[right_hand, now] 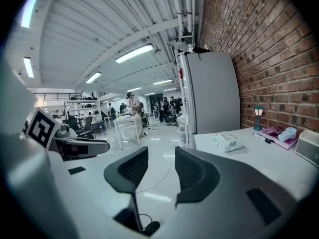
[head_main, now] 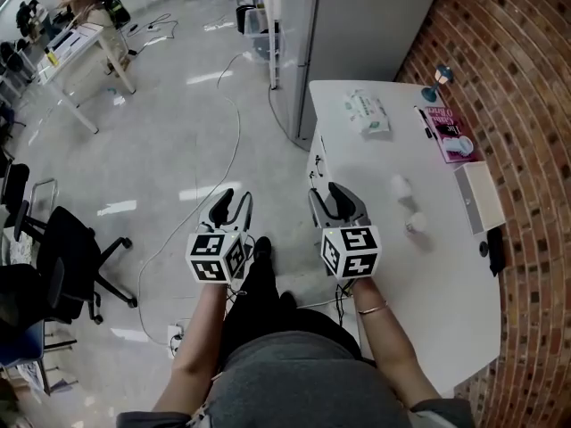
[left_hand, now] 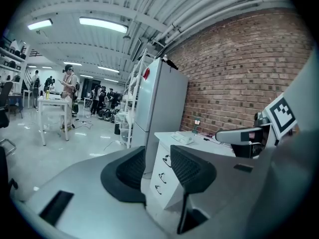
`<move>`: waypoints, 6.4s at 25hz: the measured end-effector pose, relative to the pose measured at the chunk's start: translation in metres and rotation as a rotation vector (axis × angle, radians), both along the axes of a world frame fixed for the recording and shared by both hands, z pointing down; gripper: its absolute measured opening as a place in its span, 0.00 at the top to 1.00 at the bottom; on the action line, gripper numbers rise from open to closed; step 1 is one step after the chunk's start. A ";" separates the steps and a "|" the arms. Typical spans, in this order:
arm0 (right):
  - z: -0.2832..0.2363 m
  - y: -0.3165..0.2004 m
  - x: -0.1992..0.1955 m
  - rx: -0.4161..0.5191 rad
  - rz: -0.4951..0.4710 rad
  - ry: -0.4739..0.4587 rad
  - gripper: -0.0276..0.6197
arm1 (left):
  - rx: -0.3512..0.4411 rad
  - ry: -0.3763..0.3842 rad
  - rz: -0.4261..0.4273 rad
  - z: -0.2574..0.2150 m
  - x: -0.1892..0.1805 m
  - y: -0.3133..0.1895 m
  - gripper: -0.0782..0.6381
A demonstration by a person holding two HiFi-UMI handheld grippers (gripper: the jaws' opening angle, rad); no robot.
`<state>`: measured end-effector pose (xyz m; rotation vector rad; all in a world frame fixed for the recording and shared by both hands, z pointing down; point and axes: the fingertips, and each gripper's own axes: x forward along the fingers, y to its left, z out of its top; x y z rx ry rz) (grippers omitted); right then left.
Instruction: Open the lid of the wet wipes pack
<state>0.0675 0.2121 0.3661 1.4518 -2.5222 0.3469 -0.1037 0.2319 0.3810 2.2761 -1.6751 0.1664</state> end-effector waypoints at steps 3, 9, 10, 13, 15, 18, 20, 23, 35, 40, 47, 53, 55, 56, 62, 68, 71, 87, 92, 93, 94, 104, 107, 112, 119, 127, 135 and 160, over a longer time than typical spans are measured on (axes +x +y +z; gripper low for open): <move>0.001 -0.021 0.001 -0.004 0.030 0.007 0.69 | -0.007 0.007 0.022 0.004 -0.001 -0.025 0.68; 0.000 -0.073 0.000 -0.002 0.097 0.023 0.69 | -0.009 0.015 0.068 0.006 -0.007 -0.087 0.68; 0.000 -0.081 -0.001 -0.004 0.107 0.025 0.69 | -0.011 0.018 0.077 0.006 -0.009 -0.097 0.68; 0.002 -0.105 -0.006 -0.009 0.137 0.037 0.69 | -0.017 0.026 0.100 0.008 -0.015 -0.127 0.68; 0.003 -0.119 -0.007 -0.015 0.159 0.047 0.70 | -0.019 0.030 0.118 0.008 -0.018 -0.145 0.67; 0.001 -0.139 -0.008 -0.019 0.191 0.065 0.70 | -0.019 0.031 0.147 0.007 -0.023 -0.170 0.67; 0.000 -0.151 -0.008 -0.019 0.213 0.075 0.70 | -0.021 0.034 0.164 0.007 -0.026 -0.187 0.66; -0.001 -0.165 -0.004 -0.024 0.250 0.088 0.70 | -0.023 0.043 0.193 0.008 -0.026 -0.210 0.67; -0.002 -0.194 0.024 -0.040 0.389 0.151 0.71 | -0.041 0.038 0.349 0.014 0.007 -0.269 0.66; -0.002 -0.195 0.044 -0.053 0.447 0.175 0.71 | -0.057 0.025 0.432 0.019 0.033 -0.282 0.66; -0.003 -0.196 0.081 -0.069 0.518 0.195 0.72 | -0.069 -0.012 0.540 0.029 0.079 -0.296 0.66; -0.004 -0.209 0.108 -0.066 0.534 0.221 0.72 | -0.088 -0.051 0.606 0.037 0.117 -0.307 0.66; -0.002 -0.217 0.115 -0.071 0.527 0.234 0.72 | -0.098 -0.069 0.626 0.040 0.129 -0.311 0.65; -0.001 -0.222 0.119 -0.073 0.522 0.243 0.72 | -0.101 -0.078 0.635 0.041 0.136 -0.314 0.65; 0.004 -0.254 0.134 -0.084 0.465 0.315 0.73 | -0.096 -0.144 0.697 0.046 0.175 -0.332 0.65; 0.014 -0.278 0.153 -0.117 0.420 0.369 0.74 | -0.085 -0.209 0.756 0.053 0.214 -0.342 0.65; 0.020 -0.287 0.158 -0.133 0.389 0.374 0.74 | -0.086 -0.257 0.785 0.058 0.231 -0.345 0.65; 0.042 -0.313 0.158 -0.205 0.295 0.411 0.73 | -0.106 -0.395 0.936 0.091 0.289 -0.360 0.64; 0.055 -0.319 0.155 -0.271 0.279 0.452 0.73 | -0.096 -0.427 0.989 0.102 0.297 -0.367 0.64; 0.057 -0.320 0.155 -0.282 0.278 0.462 0.73 | -0.097 -0.428 1.001 0.105 0.298 -0.369 0.64; 0.059 -0.321 0.154 -0.292 0.278 0.473 0.73 | -0.101 -0.433 1.016 0.108 0.299 -0.370 0.64; 0.073 -0.330 0.154 -0.359 0.271 0.539 0.74 | -0.156 -0.489 1.122 0.125 0.308 -0.368 0.63; 0.078 -0.337 0.152 -0.374 0.253 0.562 0.74 | -0.142 -0.484 1.135 0.126 0.308 -0.368 0.63; 0.094 -0.348 0.146 -0.425 0.192 0.638 0.75 | -0.138 -0.445 1.141 0.126 0.308 -0.369 0.63; 0.115 -0.354 0.145 -0.527 0.115 0.719 0.70 | -0.132 -0.415 1.146 0.129 0.308 -0.368 0.63; 0.128 -0.357 0.148 -0.610 0.093 0.784 0.70 | -0.128 -0.411 1.149 0.128 0.309 -0.368 0.63; 0.134 -0.359 0.150 -0.647 0.109 0.856 0.76 | -0.102 -0.425 1.145 0.127 0.310 -0.367 0.63; 0.135 -0.357 0.149 -0.700 0.137 0.838 0.89 | -0.084 -0.469 1.161 0.131 0.311 -0.365 0.63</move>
